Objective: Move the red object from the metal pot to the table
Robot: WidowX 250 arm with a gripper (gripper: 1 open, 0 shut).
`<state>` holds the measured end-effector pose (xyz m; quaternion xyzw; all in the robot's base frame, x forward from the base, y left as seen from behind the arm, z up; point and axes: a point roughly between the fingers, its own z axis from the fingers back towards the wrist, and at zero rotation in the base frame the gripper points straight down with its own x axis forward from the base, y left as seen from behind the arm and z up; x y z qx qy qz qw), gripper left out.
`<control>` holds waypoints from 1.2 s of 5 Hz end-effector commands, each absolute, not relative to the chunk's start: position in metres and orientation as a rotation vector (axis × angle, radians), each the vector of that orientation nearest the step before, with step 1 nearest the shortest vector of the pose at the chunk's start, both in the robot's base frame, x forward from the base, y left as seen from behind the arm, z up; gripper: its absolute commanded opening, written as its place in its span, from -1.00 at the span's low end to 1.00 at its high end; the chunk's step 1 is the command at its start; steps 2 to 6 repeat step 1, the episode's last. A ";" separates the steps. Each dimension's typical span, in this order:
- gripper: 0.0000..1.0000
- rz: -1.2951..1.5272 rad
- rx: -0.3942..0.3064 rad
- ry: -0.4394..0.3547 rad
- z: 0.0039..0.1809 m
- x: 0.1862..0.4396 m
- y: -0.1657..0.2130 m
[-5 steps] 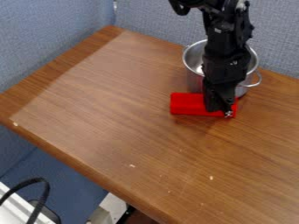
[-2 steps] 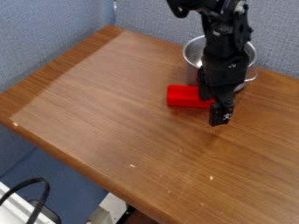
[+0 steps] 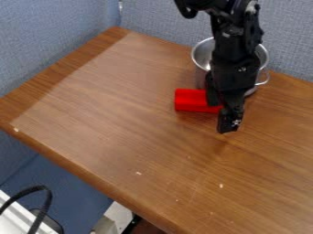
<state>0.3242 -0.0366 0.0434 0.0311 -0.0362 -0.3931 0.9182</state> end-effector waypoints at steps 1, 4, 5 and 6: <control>1.00 -0.795 0.095 -0.165 0.077 0.335 -0.032; 1.00 -0.795 0.095 -0.165 0.077 0.335 -0.032; 1.00 -0.795 0.095 -0.165 0.077 0.335 -0.032; 1.00 -0.795 0.095 -0.165 0.077 0.335 -0.032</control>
